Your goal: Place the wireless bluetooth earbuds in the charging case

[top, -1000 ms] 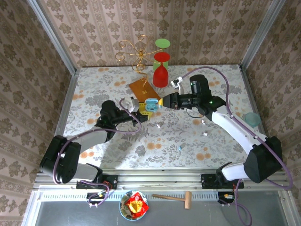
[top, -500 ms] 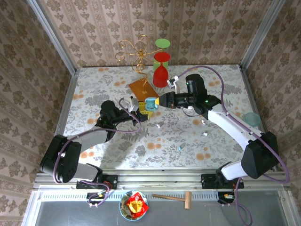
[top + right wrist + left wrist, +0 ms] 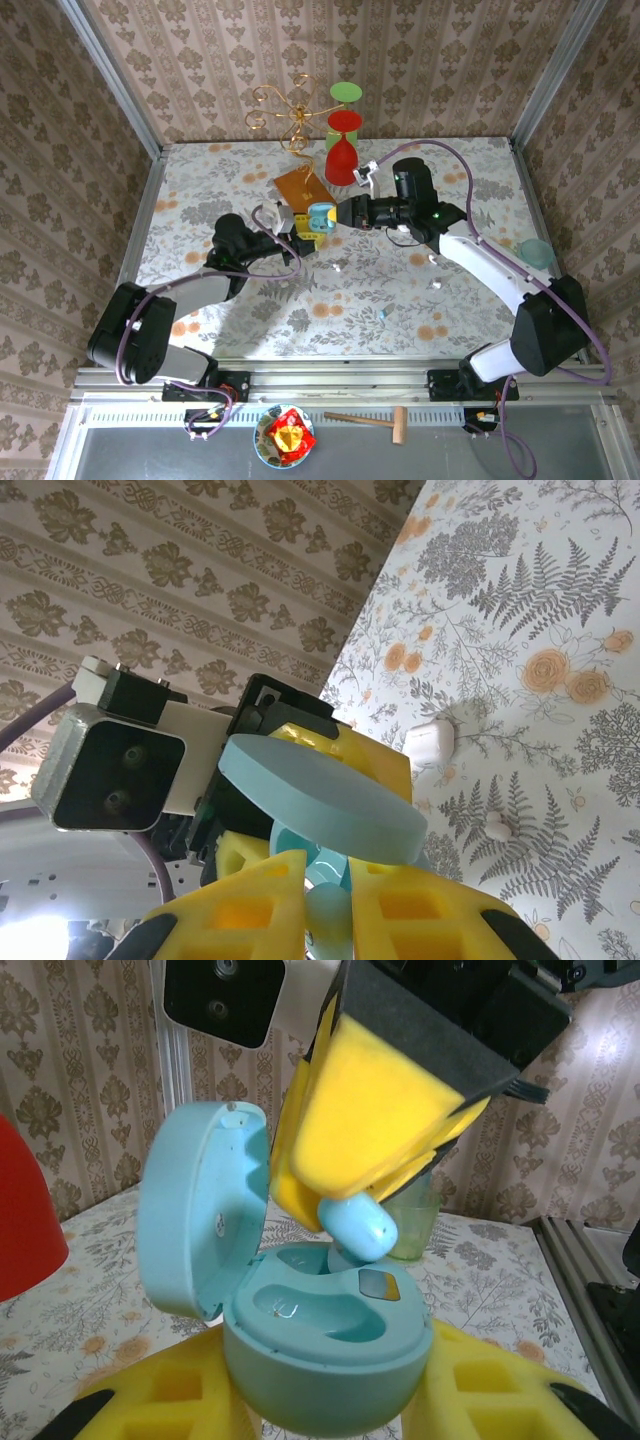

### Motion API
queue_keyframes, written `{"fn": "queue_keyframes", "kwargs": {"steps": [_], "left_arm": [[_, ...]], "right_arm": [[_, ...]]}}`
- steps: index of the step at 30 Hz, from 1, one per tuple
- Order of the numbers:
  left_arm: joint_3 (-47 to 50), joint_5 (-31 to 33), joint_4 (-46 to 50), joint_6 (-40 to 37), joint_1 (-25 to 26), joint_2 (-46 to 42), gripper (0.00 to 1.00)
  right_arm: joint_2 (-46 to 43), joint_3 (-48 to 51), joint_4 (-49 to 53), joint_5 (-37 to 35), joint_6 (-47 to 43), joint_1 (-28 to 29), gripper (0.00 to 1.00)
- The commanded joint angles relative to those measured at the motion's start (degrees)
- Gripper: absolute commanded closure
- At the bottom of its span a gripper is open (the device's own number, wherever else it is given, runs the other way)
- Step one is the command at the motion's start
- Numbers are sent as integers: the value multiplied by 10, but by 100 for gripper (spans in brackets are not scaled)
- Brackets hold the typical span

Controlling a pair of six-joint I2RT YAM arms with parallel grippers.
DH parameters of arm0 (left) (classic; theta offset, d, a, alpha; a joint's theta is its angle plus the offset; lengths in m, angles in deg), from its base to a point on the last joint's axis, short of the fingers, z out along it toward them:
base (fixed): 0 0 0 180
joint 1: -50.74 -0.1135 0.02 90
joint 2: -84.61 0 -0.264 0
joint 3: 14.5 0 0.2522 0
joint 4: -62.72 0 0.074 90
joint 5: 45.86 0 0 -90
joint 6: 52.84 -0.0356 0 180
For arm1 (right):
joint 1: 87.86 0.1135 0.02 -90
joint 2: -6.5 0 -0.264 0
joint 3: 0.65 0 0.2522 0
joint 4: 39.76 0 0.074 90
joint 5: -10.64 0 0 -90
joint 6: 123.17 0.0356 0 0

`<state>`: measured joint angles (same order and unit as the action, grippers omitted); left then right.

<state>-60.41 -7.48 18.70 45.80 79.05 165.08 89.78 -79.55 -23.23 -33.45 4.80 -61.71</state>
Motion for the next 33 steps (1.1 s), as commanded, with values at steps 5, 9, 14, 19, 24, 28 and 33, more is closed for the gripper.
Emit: {"fn": "queue_keyframes", "kwargs": {"steps": [5, 9, 14, 19, 24, 28, 33], "left_arm": [[-20, -17, -49, 18, 8, -1, 73], [-18, -16, -45, 16, 8, -2, 73], [-17, -17, -42, 12, 8, 0, 73], [-15, -18, -41, 9, 7, -1, 73], [-15, -20, -42, 8, 6, -1, 73], [-14, -21, -43, 5, 5, -2, 73], [-12, -20, -45, 6, 1, -4, 73]], "right_arm": [[5, 5, 2, -16, -22, 5, 78], [-3, 2, 8, -30, -27, 5, 71], [-14, 9, 0, -41, -22, 2, 67], [-23, 11, -1, -46, -21, 0, 54], [-31, 13, -5, -57, -23, 0, 49], [-40, 15, -5, -60, -24, -1, 46], [-67, 28, -2, -74, -33, -4, 40]]}}
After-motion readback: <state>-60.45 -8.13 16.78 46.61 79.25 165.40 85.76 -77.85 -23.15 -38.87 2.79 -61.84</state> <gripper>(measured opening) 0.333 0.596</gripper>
